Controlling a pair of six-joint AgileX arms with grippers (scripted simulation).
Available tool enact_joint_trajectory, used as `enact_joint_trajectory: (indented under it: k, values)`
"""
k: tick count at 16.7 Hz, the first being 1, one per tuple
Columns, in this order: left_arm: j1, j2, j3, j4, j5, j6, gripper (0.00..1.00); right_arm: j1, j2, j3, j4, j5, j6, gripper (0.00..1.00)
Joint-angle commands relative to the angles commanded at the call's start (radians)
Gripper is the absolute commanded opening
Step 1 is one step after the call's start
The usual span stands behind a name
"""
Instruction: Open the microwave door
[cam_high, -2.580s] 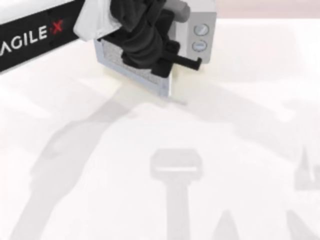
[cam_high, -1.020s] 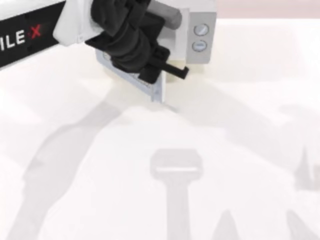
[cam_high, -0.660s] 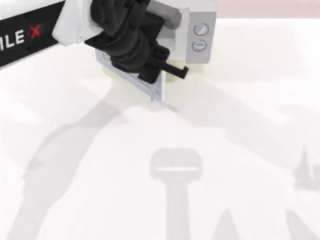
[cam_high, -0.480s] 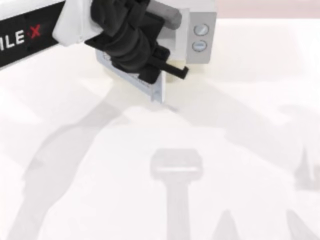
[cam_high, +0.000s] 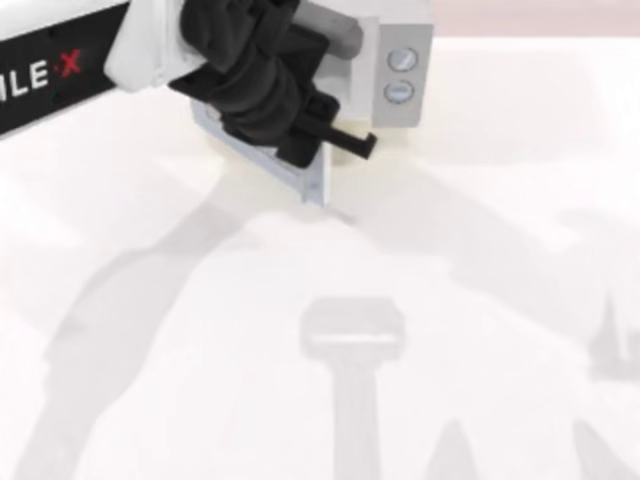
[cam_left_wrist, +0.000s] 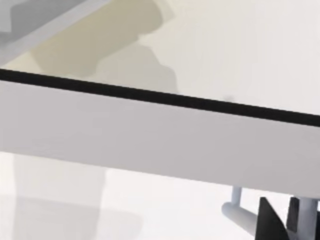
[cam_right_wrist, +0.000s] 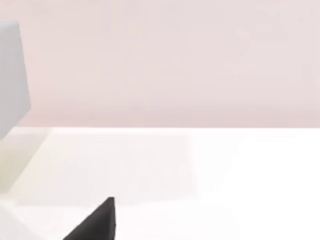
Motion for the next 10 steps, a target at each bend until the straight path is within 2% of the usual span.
enact_joint_trajectory:
  k: [6,10]
  values:
    - [0.044,-0.057,-0.067,0.012,0.062,0.122,0.0,0.0,0.0,0.0,0.0,0.0,0.0,1.0]
    - [0.049,-0.061,-0.077,0.01,0.069,0.135,0.0,0.0,0.0,0.0,0.0,0.0,0.0,1.0]
